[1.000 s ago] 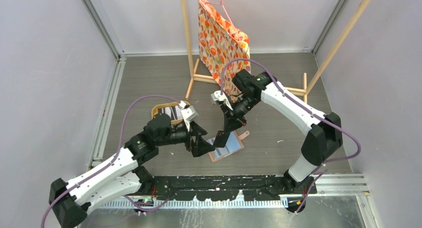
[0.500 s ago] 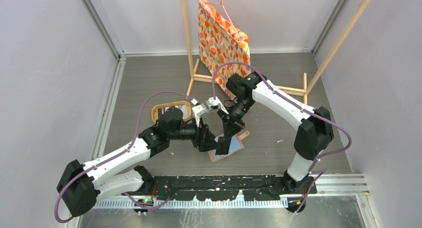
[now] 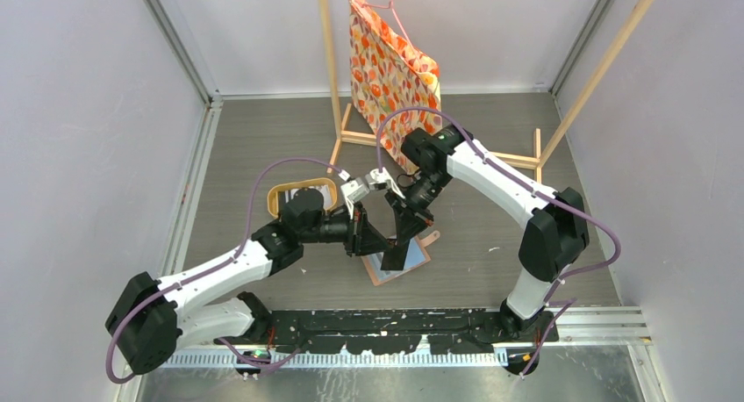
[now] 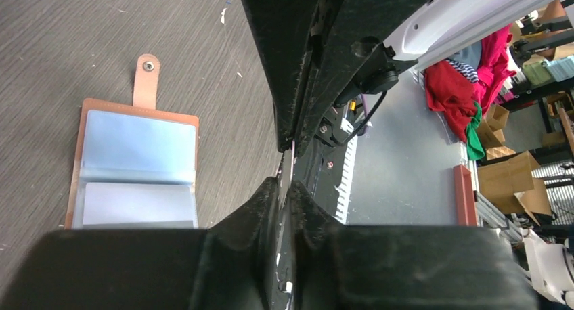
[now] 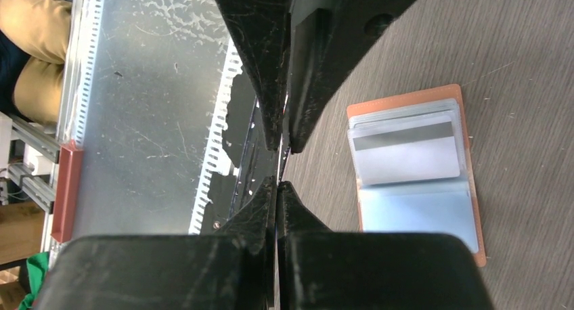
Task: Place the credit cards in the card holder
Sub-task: Insert the credit card into the card holder.
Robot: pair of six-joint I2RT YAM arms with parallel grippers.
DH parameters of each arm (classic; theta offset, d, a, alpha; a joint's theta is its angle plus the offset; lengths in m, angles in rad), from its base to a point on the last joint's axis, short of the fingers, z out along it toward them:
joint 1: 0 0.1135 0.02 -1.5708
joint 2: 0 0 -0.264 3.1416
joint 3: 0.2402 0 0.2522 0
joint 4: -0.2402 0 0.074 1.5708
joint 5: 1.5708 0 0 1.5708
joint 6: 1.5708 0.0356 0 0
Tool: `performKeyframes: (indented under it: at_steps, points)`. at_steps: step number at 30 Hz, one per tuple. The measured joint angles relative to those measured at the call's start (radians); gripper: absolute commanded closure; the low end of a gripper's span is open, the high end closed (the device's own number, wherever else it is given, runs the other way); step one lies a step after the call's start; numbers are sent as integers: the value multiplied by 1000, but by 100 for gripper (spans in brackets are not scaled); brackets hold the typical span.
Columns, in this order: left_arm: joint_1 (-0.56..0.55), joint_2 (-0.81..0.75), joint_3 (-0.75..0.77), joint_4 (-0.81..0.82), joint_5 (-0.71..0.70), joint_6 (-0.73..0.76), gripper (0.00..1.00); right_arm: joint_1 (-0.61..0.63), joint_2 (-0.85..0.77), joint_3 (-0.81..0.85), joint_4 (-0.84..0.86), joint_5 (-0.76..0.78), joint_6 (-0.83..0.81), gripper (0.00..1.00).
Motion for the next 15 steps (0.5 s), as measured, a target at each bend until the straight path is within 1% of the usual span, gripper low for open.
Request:
performKeyframes:
  at_steps: [1,3,4,5,9,12,15]
  points:
    - [0,3,0,4,4,-5,99,-2,0,0,0,0,0,98]
    - [1,8,-2,20,15,-18,100,-3,0,0,1,2,1,98]
    - [1,9,-3,24,17,-23,100,-4,0,0,1,4,1,96]
    - [1,9,-6,31,19,-27,100,-4,0,0,1,5,3,91]
    - [1,5,-26,60,8,-51,100,-1,0,0,9,5,36,55]
    - [1,-28,-74,89,-14,-82,100,-1,-1,0,42,2,88,40]
    - [1,-83,-142,143,-40,-133,100,-21,-11,0,93,0,158,36]
